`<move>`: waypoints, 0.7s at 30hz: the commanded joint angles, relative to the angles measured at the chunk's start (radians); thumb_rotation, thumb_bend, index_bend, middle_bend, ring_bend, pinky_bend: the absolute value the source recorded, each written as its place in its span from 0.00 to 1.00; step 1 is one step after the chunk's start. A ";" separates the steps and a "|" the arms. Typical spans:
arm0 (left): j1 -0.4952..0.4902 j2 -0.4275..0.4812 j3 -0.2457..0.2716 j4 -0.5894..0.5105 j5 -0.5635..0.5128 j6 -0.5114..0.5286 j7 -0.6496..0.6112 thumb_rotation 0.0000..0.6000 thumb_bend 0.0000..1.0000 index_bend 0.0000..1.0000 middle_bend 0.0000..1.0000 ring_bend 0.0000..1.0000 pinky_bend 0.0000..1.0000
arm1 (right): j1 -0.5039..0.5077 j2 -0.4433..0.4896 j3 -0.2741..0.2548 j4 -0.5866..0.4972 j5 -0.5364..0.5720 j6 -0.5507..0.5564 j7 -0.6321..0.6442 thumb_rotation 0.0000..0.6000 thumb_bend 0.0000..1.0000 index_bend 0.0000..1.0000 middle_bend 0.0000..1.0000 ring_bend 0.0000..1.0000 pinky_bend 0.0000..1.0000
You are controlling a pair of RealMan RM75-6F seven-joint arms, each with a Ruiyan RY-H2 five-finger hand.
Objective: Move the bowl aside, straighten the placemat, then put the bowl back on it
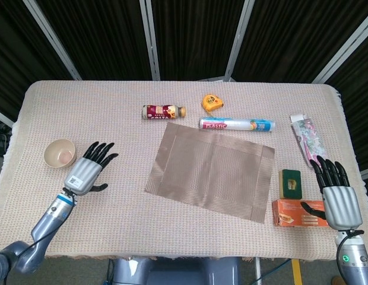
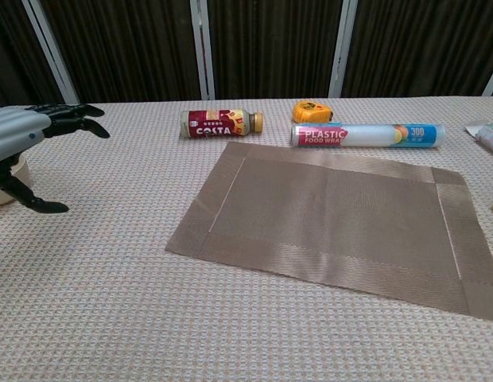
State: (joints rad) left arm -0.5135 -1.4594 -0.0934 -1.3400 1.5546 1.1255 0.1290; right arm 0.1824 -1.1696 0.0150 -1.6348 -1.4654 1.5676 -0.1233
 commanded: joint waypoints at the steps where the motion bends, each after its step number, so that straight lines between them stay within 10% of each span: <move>1: -0.039 -0.045 -0.008 0.046 0.008 -0.032 0.005 1.00 0.19 0.21 0.00 0.00 0.00 | -0.006 0.001 -0.004 -0.006 0.001 -0.007 -0.012 1.00 0.00 0.00 0.00 0.00 0.00; 21: -0.161 -0.294 0.035 0.323 0.061 -0.095 -0.097 1.00 0.21 0.23 0.00 0.00 0.00 | -0.012 0.020 0.036 -0.003 0.022 -0.062 0.030 1.00 0.00 0.00 0.00 0.00 0.00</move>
State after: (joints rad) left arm -0.6727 -1.7510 -0.0596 -1.0192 1.6146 1.0321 0.0326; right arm 0.1706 -1.1492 0.0507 -1.6382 -1.4428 1.5050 -0.0930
